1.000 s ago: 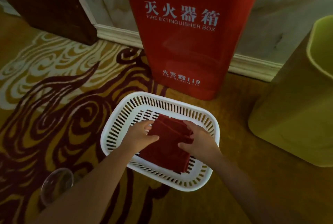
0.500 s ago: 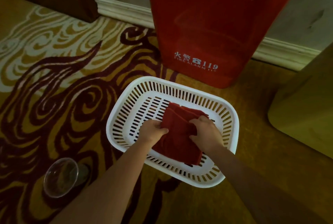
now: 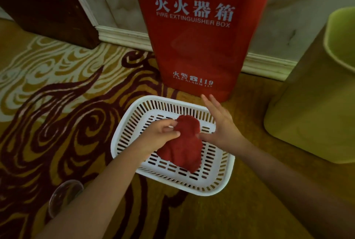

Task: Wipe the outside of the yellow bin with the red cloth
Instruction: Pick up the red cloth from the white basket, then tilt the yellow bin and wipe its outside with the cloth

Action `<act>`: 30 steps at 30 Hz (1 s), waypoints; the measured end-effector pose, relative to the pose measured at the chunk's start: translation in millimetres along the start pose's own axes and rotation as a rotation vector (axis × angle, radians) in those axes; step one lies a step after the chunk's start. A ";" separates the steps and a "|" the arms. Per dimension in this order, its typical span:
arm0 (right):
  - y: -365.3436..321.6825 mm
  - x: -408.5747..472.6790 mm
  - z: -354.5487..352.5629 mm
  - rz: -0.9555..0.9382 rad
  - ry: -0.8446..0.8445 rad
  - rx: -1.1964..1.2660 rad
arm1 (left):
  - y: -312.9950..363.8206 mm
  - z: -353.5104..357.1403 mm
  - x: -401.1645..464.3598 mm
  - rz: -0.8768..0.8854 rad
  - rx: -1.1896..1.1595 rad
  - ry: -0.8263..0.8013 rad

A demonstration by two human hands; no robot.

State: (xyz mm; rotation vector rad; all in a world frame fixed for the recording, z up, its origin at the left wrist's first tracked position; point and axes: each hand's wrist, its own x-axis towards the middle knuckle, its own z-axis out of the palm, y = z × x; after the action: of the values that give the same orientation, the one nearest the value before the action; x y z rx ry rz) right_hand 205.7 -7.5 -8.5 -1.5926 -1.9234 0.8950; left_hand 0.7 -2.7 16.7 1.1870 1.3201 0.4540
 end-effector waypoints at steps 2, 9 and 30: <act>-11.8 -3.4 -25.7 -0.097 -0.113 0.104 | 21.5 1.0 -9.3 0.064 0.046 -0.101; -32.6 -34.0 -86.0 -0.057 -0.165 0.461 | 80.2 7.0 -32.7 0.249 0.091 -0.288; 31.8 -175.5 -188.9 0.251 0.092 0.549 | 153.2 173.7 -3.6 0.214 0.524 -0.583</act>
State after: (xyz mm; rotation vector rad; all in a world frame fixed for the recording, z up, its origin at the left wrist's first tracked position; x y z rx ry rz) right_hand 399.0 -141.9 101.4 -1.5118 -1.2756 1.2917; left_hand 209.0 -14.9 117.3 1.7431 0.8187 -0.1119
